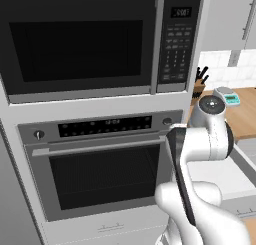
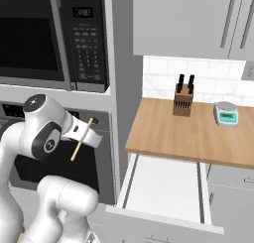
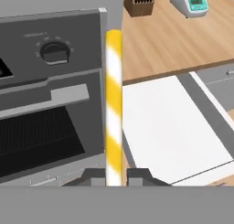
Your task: Take a straw from the drawer in front and place it inside the glass cup on the dining counter.
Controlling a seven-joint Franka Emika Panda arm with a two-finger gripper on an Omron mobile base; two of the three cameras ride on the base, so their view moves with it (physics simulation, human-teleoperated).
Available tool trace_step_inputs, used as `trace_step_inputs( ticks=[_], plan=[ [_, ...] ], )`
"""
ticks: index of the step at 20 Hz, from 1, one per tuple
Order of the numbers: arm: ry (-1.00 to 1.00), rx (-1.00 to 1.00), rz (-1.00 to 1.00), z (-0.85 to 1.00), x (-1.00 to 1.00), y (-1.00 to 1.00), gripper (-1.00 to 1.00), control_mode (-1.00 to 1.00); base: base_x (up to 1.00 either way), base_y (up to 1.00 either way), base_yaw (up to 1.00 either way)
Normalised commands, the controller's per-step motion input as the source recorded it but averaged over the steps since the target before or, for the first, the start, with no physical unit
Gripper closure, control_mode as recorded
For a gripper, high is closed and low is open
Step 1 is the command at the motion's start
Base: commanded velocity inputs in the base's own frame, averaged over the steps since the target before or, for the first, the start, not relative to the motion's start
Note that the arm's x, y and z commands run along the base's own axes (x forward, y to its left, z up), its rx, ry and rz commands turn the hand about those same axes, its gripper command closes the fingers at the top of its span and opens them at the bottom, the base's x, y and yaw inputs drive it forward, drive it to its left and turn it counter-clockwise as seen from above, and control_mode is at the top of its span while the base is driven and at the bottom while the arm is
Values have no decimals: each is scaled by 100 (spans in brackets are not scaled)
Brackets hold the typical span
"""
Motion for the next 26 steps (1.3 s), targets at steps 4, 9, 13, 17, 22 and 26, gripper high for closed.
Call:
trace_step_inputs(
  ticks=[4, 9, 13, 17, 22, 26],
  plan=[
    [-5, 8, 0, -5, 0, 11, 100, -100, 0, 0, 0],
    [-6, 6, 0, -11, 0, 8, 100, -100, 0, 0, 0],
    [-11, 4, 0, -12, -3, 9, 100, -100, 0, 0, 0],
    [0, 0, 0, 0, 0, 0, 100, 100, -24, 23, -1],
    [0, 0, 0, 0, 0, 0, 100, 100, -33, 54, -14],
    [0, 0, 0, 0, 0, 0, 100, 100, -38, 59, -23]
  ],
)
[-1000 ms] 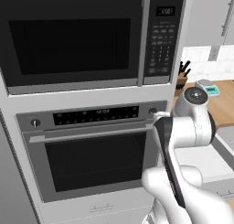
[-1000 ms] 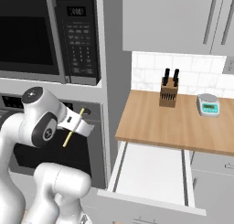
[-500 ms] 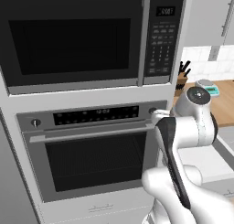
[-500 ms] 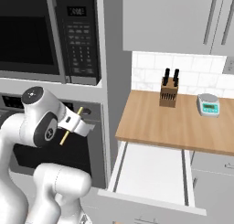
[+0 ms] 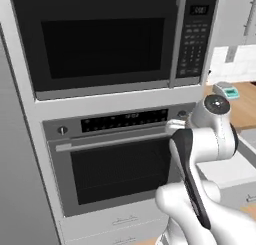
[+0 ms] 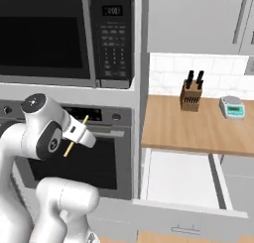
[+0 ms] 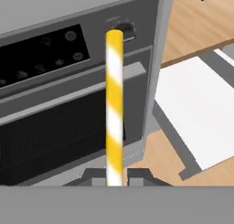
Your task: Take a straw from the drawer in front and place it inside the glass cup on the dining counter.
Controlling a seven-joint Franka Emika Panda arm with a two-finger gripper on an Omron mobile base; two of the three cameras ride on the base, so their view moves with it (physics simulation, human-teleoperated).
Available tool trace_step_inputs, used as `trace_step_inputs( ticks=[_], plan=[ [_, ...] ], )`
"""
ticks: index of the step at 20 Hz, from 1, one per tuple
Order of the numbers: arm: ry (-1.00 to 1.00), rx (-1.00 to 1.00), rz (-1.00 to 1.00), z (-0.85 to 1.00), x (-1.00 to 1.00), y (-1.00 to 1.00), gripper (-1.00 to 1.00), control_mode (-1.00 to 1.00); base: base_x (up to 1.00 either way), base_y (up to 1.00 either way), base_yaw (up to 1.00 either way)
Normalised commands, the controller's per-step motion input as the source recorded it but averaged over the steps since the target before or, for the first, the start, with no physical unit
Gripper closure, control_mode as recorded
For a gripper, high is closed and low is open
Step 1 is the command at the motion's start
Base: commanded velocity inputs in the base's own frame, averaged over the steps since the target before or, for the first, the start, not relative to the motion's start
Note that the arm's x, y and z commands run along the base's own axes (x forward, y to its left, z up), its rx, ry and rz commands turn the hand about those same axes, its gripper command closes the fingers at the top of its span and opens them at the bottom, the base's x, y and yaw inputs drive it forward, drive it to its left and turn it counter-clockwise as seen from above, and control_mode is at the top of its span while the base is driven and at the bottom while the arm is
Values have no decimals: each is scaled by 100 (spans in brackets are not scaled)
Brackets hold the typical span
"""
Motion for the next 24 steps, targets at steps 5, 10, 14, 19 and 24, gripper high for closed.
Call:
trace_step_inputs(
  ticks=[5, 10, 14, 19, 24],
  plan=[
    [0, 0, 0, 0, 0, 0, 100, 100, -57, 29, -58],
    [0, 0, 0, 0, 0, 0, 100, 100, -38, 23, -73],
    [0, 0, 0, 0, 0, 0, 100, 100, -22, 12, -76],
    [0, 0, 0, 0, 0, 0, 100, 100, -15, 7, -69],
    [0, 0, 0, 0, 0, 0, 100, 100, -8, 0, -69]
  ],
)
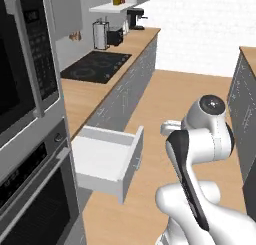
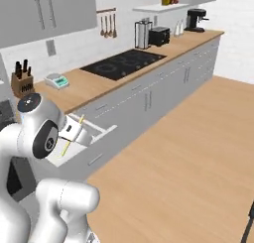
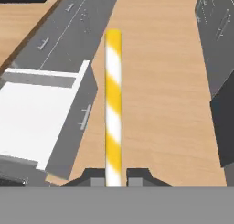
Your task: Take a straw from the drawer in front and place it inside the glass cup on the dining counter.
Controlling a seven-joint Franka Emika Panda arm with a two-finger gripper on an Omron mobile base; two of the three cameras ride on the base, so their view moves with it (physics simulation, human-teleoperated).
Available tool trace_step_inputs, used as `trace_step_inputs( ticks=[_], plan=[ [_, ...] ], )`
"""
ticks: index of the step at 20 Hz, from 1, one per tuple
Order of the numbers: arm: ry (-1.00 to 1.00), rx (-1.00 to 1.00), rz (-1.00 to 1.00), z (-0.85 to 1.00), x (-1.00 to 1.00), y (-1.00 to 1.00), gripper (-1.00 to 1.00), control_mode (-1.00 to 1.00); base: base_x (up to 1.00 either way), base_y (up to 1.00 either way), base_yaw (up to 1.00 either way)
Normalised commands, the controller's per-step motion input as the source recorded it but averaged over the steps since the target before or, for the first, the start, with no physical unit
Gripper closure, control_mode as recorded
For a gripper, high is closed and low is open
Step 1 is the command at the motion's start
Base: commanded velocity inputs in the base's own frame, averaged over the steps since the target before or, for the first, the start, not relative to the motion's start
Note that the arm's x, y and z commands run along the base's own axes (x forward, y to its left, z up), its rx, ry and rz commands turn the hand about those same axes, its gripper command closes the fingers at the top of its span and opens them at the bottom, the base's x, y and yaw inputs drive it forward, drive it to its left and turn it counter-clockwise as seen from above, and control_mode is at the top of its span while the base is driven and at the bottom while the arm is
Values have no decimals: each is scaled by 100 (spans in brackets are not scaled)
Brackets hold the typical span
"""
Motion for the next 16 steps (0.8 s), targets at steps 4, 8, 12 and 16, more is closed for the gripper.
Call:
trace_step_inputs(
  ticks=[4, 8, 12, 16],
  plan=[
    [0, 0, 0, 0, 0, 0, 100, 100, -9, 0, -70],
    [0, 0, 0, 0, 0, 0, 100, 100, -12, 3, -61],
    [0, 0, 0, 0, 0, 0, 100, 100, -21, 23, -54],
    [0, 0, 0, 0, 0, 0, 100, 100, -40, 6, -47]
  ],
)
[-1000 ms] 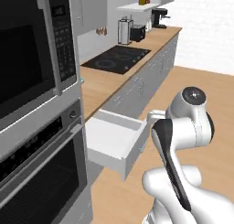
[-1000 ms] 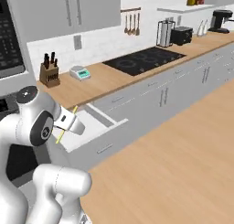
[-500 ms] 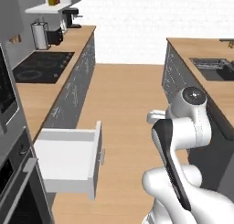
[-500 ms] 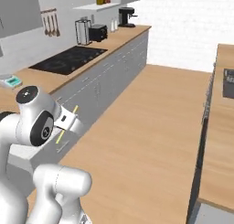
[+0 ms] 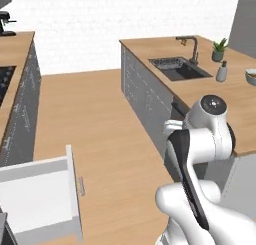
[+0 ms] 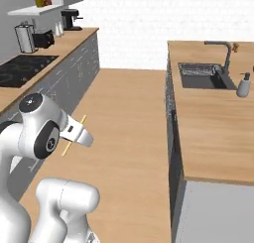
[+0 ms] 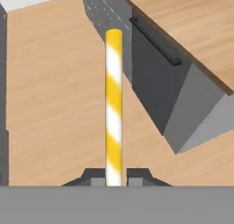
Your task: Take a straw from the drawer in front and place it inside the glass cup on the dining counter.
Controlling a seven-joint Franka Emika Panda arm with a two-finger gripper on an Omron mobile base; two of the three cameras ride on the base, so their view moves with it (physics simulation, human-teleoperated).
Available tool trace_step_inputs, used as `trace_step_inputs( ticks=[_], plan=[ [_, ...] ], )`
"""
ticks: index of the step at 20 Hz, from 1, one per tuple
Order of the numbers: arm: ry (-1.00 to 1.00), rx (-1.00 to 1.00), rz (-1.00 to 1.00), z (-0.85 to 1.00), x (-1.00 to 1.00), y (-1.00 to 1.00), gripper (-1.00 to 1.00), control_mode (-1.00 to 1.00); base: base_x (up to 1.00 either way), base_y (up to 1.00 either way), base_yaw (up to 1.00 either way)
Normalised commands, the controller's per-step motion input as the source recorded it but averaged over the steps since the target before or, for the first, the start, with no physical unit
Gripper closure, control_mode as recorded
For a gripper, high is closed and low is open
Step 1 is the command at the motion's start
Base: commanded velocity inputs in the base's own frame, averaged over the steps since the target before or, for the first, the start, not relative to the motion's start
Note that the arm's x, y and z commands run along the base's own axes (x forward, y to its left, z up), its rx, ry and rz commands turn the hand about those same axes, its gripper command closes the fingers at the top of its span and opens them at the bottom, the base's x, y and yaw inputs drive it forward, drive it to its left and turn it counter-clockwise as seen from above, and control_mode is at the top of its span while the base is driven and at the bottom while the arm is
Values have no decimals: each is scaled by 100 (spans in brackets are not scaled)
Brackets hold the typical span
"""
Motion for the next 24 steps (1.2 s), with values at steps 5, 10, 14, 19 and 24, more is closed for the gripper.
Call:
trace_step_inputs(
  ticks=[5, 10, 14, 19, 24],
  plan=[
    [0, 0, 0, 0, 0, 0, 100, 100, -48, -4, -38],
    [0, 0, 0, 0, 0, 0, 100, 100, -37, -18, -34],
    [0, 0, 0, 0, 0, 0, 100, 100, -10, -49, -31],
    [0, 0, 0, 0, 0, 0, 100, 100, -4, -74, -27],
    [0, 0, 0, 0, 0, 0, 100, 100, 0, -95, -22]
  ],
)
